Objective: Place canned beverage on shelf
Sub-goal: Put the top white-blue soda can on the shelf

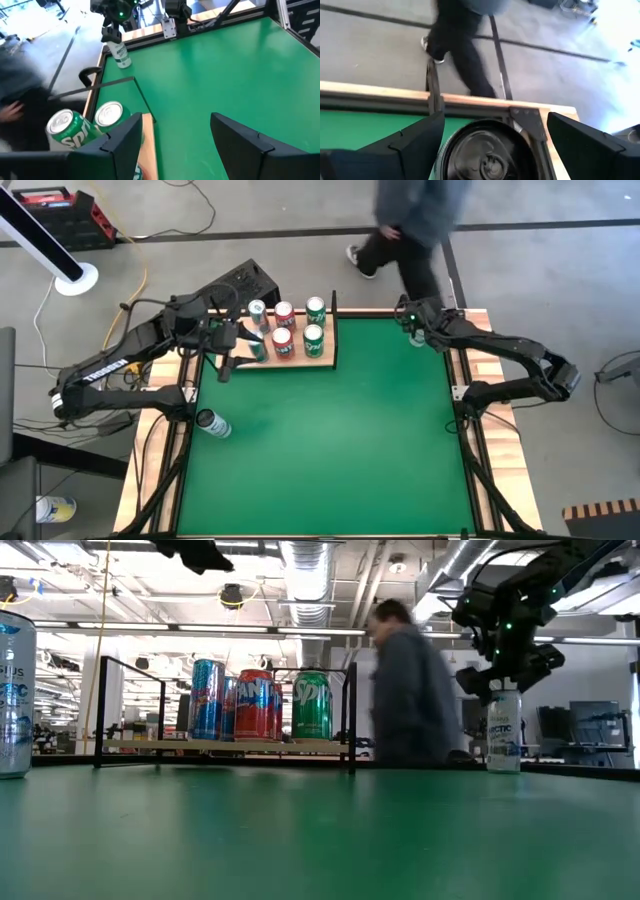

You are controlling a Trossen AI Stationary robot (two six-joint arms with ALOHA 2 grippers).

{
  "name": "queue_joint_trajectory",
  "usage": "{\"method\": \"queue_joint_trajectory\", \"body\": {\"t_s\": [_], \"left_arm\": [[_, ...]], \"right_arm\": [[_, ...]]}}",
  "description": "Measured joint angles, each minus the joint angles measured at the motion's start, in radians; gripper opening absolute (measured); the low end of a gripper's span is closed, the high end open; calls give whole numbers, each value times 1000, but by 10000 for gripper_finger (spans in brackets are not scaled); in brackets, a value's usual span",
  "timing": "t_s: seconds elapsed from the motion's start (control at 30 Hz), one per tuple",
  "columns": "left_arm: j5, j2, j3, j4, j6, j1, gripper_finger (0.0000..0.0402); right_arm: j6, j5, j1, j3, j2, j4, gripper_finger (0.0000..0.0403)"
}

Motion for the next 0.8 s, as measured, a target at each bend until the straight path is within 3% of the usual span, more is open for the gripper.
{"method": "queue_joint_trajectory", "body": {"t_s": [0.3,0.5,0.8], "left_arm": [[-1,39,0,19,4,0,219],[-2,45,0,26,25,1,219],[-2,45,0,41,25,1,219]], "right_arm": [[-67,36,18,0,-82,48,378],[49,45,41,-29,-156,-54,378],[42,54,70,-202,-183,247,378]]}}
